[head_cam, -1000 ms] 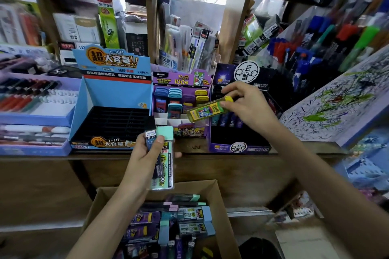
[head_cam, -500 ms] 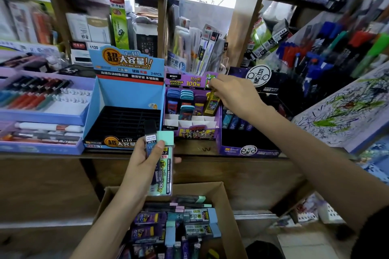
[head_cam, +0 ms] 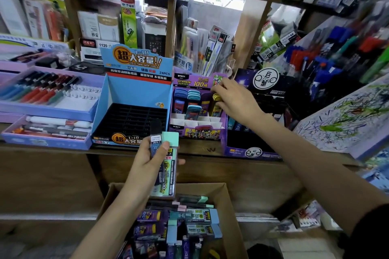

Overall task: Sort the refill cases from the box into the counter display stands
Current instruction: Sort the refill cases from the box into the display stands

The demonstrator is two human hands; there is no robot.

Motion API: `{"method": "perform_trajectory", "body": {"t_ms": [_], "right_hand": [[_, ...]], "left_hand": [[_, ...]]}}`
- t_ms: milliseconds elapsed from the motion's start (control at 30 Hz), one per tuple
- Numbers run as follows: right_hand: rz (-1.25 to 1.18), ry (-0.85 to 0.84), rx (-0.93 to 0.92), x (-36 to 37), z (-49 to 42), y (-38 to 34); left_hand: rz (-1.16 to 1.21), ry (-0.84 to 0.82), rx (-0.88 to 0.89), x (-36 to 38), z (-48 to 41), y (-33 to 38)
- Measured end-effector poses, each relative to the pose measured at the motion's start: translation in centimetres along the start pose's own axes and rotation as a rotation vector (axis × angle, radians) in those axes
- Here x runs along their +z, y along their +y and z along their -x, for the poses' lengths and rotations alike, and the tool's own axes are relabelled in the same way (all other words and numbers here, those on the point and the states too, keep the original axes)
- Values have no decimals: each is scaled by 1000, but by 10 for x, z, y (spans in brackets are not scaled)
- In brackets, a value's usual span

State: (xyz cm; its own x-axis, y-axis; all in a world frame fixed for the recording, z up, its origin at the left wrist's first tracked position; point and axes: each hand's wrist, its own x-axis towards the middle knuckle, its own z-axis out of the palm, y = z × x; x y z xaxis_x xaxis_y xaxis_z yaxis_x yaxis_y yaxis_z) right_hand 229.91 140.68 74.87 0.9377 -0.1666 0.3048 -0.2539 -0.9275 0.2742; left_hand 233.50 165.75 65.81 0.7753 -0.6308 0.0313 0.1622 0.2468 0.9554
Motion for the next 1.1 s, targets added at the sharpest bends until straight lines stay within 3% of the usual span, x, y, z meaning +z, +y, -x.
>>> {"method": "perform_trajectory", "body": {"t_ms": [100, 167, 333, 467, 600, 800, 967, 1100], "right_hand": [[-143, 128, 54, -6, 6, -11], [-405, 180, 98, -12, 16, -31], [-1153, -152, 194, -21, 39, -87], [-1495, -271, 246, -14, 44, -104], [-1529, -114, 358, -14, 48, -91], [-1554, 107, 560, -26, 68, -13], [-1216, 313, 613, -26, 93, 59], [-918, 318, 637, -10, 104, 99]], "left_hand": [[-12, -14, 6, 1, 0, 1], [-23, -36, 6, 3, 1, 1], [-45, -110, 1, 14, 1, -2], [-87, -186, 26, 20, 4, -2], [-100, -177, -2, 22, 5, -4], [-83, -126, -35, 32, 3, -15], [-106, -150, -53, 46, 2, -22], [-133, -189, -75, 58, 2, -26]]}}
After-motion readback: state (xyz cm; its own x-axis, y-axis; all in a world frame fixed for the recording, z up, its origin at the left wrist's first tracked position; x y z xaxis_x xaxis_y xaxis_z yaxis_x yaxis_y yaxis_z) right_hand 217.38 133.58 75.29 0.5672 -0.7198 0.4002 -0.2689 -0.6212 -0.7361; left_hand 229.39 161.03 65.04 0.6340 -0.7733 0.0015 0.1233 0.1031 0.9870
